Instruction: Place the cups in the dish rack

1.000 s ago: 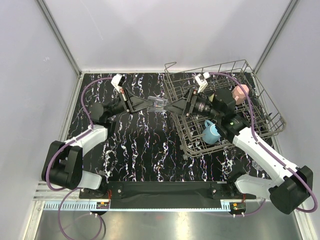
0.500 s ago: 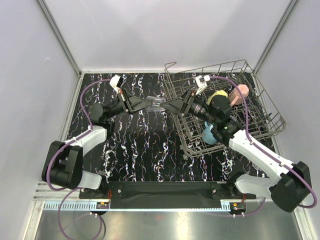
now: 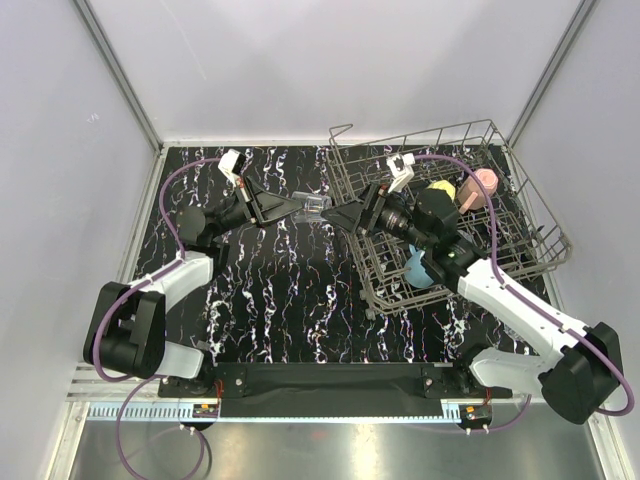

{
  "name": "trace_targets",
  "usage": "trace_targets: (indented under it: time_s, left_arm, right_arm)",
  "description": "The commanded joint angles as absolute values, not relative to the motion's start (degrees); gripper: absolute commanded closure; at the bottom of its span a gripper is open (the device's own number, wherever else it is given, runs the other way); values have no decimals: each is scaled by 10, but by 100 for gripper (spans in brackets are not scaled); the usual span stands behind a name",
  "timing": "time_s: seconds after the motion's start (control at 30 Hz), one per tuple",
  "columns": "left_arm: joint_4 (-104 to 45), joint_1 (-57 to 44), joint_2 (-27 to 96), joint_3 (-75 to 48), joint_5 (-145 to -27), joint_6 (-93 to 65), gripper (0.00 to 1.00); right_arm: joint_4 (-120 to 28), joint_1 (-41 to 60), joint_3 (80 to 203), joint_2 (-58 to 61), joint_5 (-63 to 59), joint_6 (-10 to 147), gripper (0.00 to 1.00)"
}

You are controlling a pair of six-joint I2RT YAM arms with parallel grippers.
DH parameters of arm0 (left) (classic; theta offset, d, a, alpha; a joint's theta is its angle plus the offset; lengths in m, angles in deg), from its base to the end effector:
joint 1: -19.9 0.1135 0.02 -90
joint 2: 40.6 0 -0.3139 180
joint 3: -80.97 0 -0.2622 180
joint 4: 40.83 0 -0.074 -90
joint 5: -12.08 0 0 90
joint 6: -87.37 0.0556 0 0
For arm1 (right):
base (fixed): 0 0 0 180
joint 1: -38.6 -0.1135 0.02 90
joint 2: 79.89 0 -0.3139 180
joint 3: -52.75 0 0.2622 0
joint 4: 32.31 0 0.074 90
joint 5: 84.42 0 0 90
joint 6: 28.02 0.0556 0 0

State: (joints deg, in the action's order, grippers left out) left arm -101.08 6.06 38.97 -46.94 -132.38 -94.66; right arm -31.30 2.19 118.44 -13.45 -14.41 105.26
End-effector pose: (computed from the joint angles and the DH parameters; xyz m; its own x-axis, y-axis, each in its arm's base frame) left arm 0.2661 -0.1121 0.3588 -0.8215 -0.3959 -0.4104 0.4968 -0.1436 -0.8559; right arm 0.2164 0.1832 0.3984 -0.5684 0.3813 -0.7291 -0.6089 0.4010 0.6844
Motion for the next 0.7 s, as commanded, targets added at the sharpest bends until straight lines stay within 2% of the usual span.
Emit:
trace_targets:
  time_s: [0.0,0.4,0.67]
  left_arm:
    - [-1231,65,366,-458,-1317,-951,100]
    - [-1231,63,365,-457,-1318,-953,100]
    - [-1231,63,367,-459,-1317,-956,100]
  right_arm:
    - [-321,15,1218,-139,-144,1016,16]
    - [-244,15,1226,-78,-159,1038,17]
    - [-201,16,1210,-80,-168,1044,23]
